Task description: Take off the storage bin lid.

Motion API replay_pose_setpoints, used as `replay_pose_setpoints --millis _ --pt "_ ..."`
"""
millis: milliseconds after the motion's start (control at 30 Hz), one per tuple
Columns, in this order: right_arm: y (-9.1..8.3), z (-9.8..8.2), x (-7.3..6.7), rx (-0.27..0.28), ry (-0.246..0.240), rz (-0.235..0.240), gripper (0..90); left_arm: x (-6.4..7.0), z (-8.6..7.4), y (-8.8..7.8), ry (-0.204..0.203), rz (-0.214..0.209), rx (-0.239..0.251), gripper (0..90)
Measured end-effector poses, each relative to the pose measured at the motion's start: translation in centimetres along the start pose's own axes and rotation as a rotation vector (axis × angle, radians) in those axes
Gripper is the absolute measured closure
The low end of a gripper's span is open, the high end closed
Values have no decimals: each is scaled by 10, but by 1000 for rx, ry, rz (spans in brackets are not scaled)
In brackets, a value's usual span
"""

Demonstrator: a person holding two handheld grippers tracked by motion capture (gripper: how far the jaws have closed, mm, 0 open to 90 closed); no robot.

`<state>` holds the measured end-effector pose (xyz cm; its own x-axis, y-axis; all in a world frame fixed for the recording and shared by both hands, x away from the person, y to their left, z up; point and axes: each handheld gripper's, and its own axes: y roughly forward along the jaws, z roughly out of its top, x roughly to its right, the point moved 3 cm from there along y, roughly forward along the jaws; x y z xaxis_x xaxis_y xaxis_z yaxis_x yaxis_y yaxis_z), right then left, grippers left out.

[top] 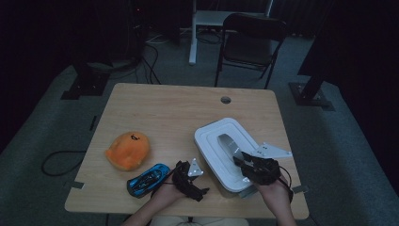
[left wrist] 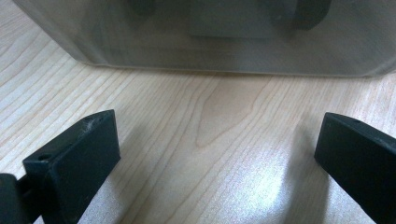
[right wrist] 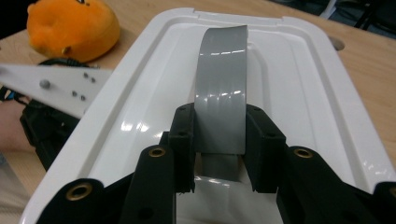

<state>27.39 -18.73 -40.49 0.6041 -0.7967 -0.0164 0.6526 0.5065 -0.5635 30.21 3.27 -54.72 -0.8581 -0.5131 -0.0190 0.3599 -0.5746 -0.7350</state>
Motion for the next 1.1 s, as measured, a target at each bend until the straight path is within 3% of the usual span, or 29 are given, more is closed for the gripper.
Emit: replay_pose_setpoints --millis 133,467,933,1100 --pt "-9 7 3 36 8 3 676 0 0 0 0 0 0 5" --pt "-18 20 20 74 8 -51 676 0 0 0 -1 -1 -1 5" --pt "-17 37 65 124 51 -123 677 0 0 0 0 -1 -2 5" --pt "-14 40 81 118 76 -151 677 0 0 0 0 -1 -2 5"
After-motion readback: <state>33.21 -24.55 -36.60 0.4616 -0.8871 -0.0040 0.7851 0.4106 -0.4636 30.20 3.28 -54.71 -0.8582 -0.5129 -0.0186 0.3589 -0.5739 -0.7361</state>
